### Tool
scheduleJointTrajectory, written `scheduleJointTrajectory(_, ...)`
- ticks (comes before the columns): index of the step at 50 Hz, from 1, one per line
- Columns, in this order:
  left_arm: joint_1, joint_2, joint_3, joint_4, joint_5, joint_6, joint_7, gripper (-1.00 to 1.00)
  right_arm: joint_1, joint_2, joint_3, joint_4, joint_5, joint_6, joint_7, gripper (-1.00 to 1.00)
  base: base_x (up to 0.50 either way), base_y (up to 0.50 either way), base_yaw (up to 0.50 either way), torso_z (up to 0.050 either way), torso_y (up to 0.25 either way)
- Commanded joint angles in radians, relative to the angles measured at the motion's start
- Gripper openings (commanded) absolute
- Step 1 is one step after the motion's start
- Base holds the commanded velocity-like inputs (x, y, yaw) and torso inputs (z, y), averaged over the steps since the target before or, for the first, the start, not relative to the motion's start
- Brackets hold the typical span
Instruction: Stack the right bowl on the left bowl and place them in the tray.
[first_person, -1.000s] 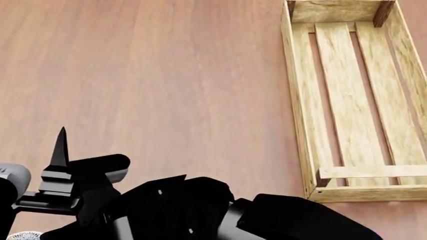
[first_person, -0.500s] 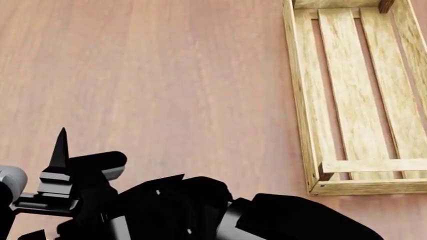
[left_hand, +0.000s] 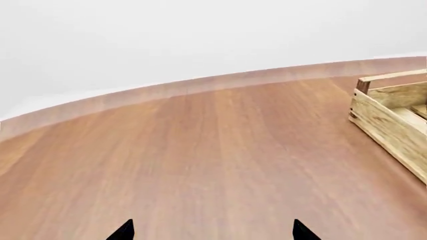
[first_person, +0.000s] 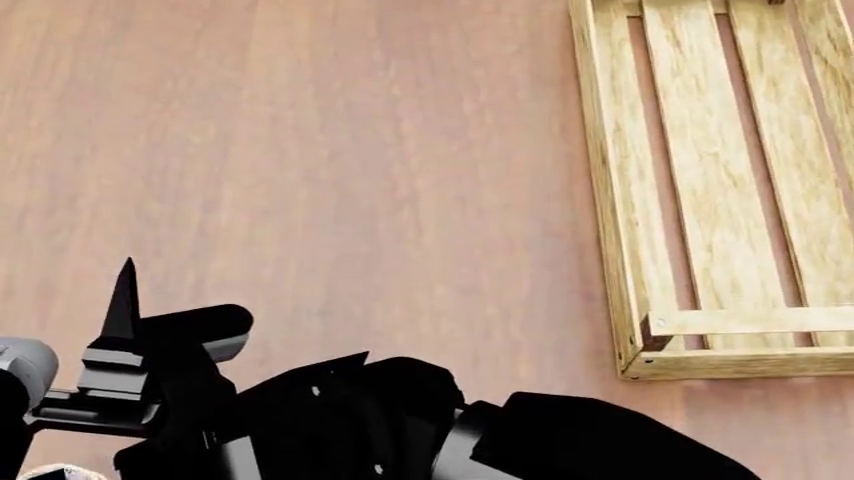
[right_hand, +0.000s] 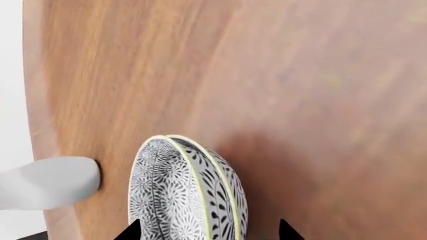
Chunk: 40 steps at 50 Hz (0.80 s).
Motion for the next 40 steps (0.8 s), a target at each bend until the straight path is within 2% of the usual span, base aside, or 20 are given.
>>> scheduleJointTrajectory(1,-0.002,0.008,-0.001,-0.018,0.037,0.016,0.019,1.0,-0.006,-0.018,0.026,-0.01,-0.032,0.018,-0.039,1.0,0.0,0.0,0.0,0.0,-0.25)
scheduleJointTrajectory(12,-0.001,0.01,-0.008,-0.018,0.024,0.018,0.019,1.0,-0.006,-0.018,0.026,-0.014,-0.037,0.021,-0.039,1.0,0.0,0.0,0.0,0.0,-0.25)
scheduleJointTrajectory(13,0.012,0.023,-0.035,-0.019,-0.009,0.05,0.043,1.0,-0.005,-0.018,0.026,-0.015,-0.037,0.022,-0.042,1.0,0.0,0.0,0.0,0.0,0.0)
scheduleJointTrajectory(16,0.006,0.015,-0.02,-0.016,0.006,0.033,0.029,1.0,-0.007,-0.018,0.025,-0.024,-0.049,0.025,-0.05,1.0,0.0,0.0,0.0,0.0,0.0)
scheduleJointTrajectory(17,0.007,0.014,-0.018,-0.017,0.009,0.036,0.029,1.0,-0.008,-0.018,0.026,-0.026,-0.052,0.024,-0.05,-1.0,0.0,0.0,0.0,0.0,0.0)
scheduleJointTrajectory(40,0.025,0.007,-0.023,-0.013,0.002,0.059,0.024,1.0,-0.018,-0.018,0.03,-0.045,-0.081,0.014,-0.04,-1.0,0.0,0.0,0.0,0.0,0.0)
